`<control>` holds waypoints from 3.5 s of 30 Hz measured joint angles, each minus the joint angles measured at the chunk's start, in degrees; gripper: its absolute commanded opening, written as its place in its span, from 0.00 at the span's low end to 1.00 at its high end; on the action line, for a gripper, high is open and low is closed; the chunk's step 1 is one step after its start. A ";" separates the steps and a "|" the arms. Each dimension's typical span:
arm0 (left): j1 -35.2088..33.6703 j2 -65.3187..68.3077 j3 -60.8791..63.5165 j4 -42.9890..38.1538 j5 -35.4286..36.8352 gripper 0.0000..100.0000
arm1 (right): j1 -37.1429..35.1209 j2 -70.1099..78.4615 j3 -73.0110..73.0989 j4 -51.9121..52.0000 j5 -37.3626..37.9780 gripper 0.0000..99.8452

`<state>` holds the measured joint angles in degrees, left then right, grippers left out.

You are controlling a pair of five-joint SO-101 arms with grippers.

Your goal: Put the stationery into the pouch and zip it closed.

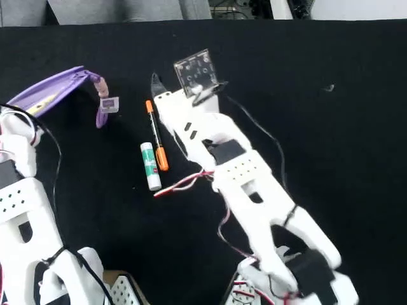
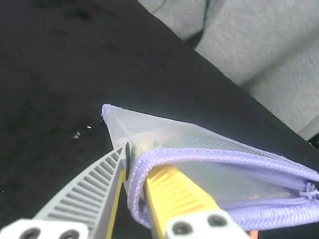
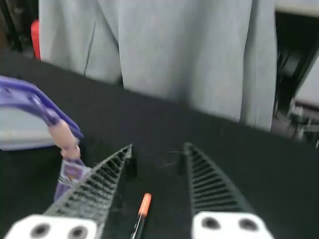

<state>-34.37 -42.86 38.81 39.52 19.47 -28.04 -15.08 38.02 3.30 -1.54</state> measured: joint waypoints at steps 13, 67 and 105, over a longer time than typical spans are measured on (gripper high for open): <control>-0.26 0.00 0.00 0.00 0.00 0.03 | 0.18 39.74 -36.40 23.03 -1.32 0.08; -0.26 0.00 0.00 0.00 0.00 0.03 | -0.18 94.33 -123.87 82.81 5.19 0.01; 19.16 0.00 -16.79 24.97 0.00 0.03 | 7.56 41.49 -131.52 96.09 1.93 0.01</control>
<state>-15.21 -42.86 22.02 64.48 19.47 -20.48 26.42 -93.49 99.38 0.40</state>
